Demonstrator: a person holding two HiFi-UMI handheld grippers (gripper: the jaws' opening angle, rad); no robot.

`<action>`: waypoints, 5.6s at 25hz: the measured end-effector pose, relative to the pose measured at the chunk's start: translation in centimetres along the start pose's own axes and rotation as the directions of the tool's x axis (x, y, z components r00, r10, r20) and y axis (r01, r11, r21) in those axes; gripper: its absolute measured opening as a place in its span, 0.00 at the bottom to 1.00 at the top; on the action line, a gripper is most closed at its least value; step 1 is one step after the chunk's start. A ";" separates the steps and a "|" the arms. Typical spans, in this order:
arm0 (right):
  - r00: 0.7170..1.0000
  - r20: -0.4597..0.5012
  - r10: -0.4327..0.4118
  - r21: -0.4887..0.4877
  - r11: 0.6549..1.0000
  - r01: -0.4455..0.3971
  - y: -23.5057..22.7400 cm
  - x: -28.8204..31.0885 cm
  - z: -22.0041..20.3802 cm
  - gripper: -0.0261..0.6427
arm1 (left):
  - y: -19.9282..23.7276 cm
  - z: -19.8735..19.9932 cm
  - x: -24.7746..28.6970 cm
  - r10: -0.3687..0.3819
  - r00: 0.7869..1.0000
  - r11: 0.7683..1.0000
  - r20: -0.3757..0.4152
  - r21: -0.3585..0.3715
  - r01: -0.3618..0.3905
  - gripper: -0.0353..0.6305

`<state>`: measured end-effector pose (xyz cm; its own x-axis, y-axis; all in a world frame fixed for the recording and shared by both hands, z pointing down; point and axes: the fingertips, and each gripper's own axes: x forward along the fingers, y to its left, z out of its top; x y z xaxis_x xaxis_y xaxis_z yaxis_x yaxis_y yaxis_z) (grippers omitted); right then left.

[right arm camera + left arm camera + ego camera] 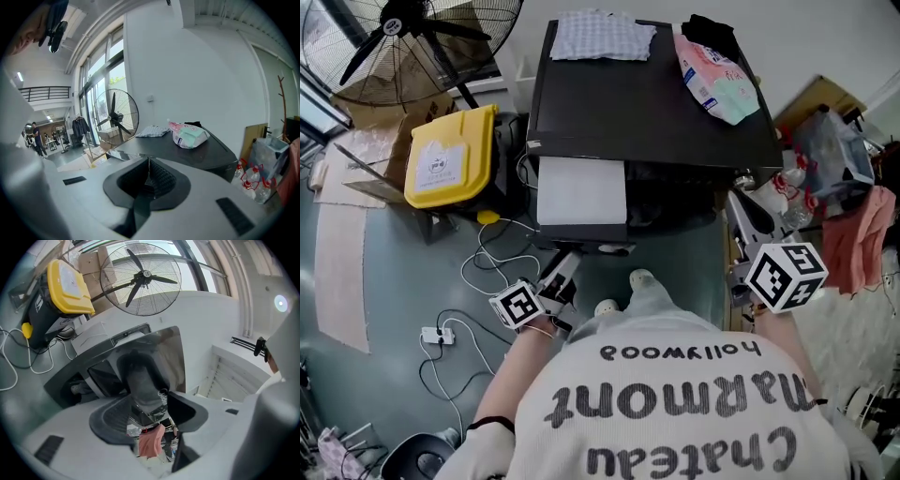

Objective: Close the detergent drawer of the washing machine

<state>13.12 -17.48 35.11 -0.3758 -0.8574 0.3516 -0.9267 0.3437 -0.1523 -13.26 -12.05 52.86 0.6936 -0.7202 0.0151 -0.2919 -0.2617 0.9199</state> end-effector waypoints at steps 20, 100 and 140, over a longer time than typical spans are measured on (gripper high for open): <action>0.993 -0.034 0.111 -0.037 0.993 -0.112 -0.4 3.9 1.5 0.09 | 0.0 0.7 0.5 0.040 0.996 0.999 0.082 0.011 -0.041 0.44; 0.995 -0.064 0.079 0.015 0.997 -0.078 -4.0 6.6 1.9 0.09 | 1.8 4.8 4.5 0.160 0.985 0.987 0.065 0.001 -0.160 0.44; 0.996 -0.073 0.053 0.023 0.998 -0.052 -5.8 7.1 1.8 0.09 | 3.4 6.5 6.2 0.263 0.960 0.965 0.096 -0.035 -0.260 0.45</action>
<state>15.90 -26.22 36.86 -0.4245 -0.8077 0.4093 -0.9054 0.3790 -0.1912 -14.23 -21.59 53.53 0.5258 -0.8221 0.2185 -0.4390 -0.0422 0.8975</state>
